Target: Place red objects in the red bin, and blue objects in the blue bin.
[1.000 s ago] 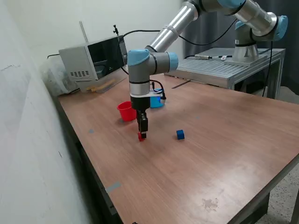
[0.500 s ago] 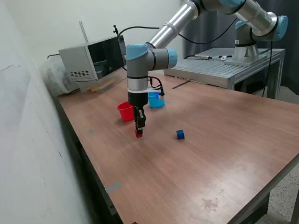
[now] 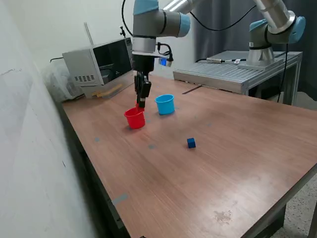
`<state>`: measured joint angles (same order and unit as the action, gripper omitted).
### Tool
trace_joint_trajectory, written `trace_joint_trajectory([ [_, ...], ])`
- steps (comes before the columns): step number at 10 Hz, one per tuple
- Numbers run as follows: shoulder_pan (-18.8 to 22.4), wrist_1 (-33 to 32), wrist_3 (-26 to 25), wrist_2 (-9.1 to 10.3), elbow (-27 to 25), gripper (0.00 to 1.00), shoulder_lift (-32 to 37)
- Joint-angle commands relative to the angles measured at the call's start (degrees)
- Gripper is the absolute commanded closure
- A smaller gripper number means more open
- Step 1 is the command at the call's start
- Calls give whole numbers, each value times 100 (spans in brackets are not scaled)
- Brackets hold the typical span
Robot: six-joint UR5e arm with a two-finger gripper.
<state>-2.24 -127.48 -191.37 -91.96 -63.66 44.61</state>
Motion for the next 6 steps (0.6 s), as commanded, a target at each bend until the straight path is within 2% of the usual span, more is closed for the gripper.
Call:
trace_joint_trajectory([
  [1,-564,48,205,-6,-296,100,302],
  [2,-880,65,214,2,-331,100,294],
  [4,-1233,57,293,11,-323,100,224],
  [6,-1244,57,302,11,-314,100,-13],
])
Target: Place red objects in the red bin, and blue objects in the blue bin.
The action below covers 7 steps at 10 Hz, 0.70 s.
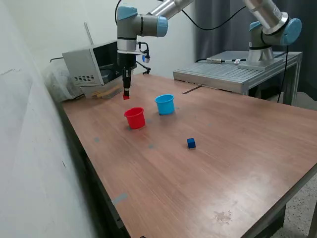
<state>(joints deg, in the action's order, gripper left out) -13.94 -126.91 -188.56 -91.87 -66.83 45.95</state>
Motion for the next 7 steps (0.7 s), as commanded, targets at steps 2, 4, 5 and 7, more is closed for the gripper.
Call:
trace_joint_trajectory([
  [2,-73,-9,21,-6,38,100,-323],
  [4,-73,-27,21,2,21,100,-341],
  [5,-73,-36,21,2,12,100,-341],
  [7,-73,-27,21,-6,-14,0,-341],
])
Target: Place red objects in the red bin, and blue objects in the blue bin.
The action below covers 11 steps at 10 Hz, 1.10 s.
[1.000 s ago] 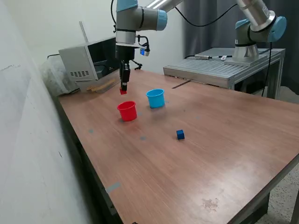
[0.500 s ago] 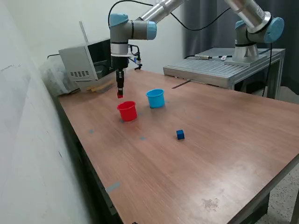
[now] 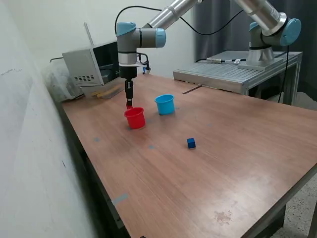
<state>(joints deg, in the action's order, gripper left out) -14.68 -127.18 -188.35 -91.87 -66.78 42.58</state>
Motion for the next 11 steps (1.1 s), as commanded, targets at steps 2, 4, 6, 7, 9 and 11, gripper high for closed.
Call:
trace_joint_trajectory([
  [2,0,18,9,-15,-19,0,-4],
  [4,8,44,44,-33,-28,0,109],
  [6,131,602,36,-24,-307,0,904],
  [7,419,798,35,-24,-484,0,1328],
  [9,964,1246,-43,-24,-905,0,2058],
  [11,1588,1433,-558,-33,-1388,0,2507],
])
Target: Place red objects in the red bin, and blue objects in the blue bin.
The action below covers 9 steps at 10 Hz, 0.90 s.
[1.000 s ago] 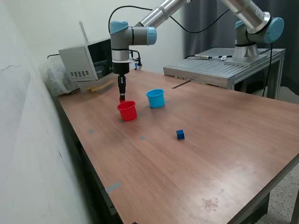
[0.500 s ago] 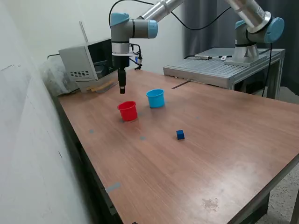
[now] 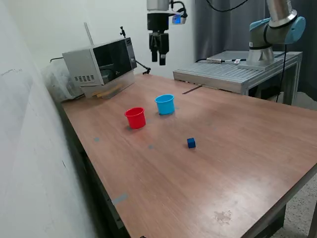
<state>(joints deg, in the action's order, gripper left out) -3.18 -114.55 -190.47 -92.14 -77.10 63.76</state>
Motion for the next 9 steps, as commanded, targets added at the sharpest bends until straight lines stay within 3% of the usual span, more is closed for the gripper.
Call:
trace_joint_trajectory([
  [1,737,169,-629,3,-523,0,557],
  [3,1422,108,-1295,20,-587,0,594],
  [6,1505,82,-2000,-32,166,0,-219],
  [9,1417,-409,-2195,-313,617,0,-1275],
])
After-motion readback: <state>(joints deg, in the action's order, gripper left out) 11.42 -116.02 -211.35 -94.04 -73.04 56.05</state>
